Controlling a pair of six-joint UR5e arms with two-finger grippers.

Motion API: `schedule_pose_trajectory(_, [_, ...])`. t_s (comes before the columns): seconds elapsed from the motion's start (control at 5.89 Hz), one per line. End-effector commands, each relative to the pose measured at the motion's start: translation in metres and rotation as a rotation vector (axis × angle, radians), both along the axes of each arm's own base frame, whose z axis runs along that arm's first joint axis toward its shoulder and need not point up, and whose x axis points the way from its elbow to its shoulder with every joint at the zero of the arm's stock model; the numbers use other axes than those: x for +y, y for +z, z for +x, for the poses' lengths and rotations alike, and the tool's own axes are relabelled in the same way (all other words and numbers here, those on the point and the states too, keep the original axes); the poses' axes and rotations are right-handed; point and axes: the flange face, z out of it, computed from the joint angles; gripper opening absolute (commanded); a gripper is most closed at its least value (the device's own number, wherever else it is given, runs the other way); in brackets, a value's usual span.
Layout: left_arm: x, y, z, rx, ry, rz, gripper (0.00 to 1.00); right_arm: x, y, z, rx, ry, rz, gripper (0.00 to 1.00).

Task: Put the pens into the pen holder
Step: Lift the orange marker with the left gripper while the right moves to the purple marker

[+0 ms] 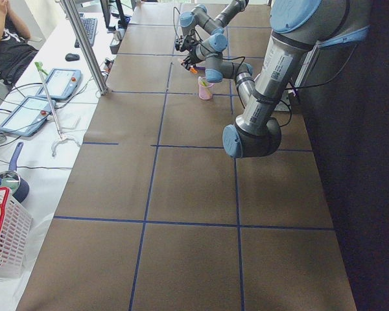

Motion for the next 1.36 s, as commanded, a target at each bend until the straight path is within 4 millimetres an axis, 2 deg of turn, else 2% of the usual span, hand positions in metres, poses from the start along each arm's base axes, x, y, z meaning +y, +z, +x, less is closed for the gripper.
schedule_pose_trajectory(0.0, [0.011,0.025,0.017,-0.011,0.017,-0.003,0.0,0.006,0.001,-0.009,-0.015,0.002,-0.003,1.0])
schedule_pose_trajectory(0.17, [0.015,0.025,0.021,-0.012,0.024,-0.005,0.0,0.007,0.009,-0.014,-0.001,-0.004,-0.011,1.0])
schedule_pose_trajectory(0.51, [0.026,0.03,0.032,-0.022,0.048,-0.008,0.0,0.007,0.01,-0.015,0.001,-0.006,-0.013,1.0])
schedule_pose_trajectory(0.68, [0.035,0.041,0.038,-0.038,0.064,-0.017,0.0,0.008,0.01,-0.016,0.001,-0.008,-0.013,1.0])
schedule_pose_trajectory(0.85, [0.046,0.042,0.046,-0.038,0.085,-0.02,0.0,0.008,0.01,-0.016,0.001,-0.008,-0.013,1.0])
schedule_pose_trajectory(1.19, [0.053,0.046,0.05,-0.043,0.099,-0.024,0.03,0.007,0.013,-0.017,0.006,-0.009,-0.015,1.0])
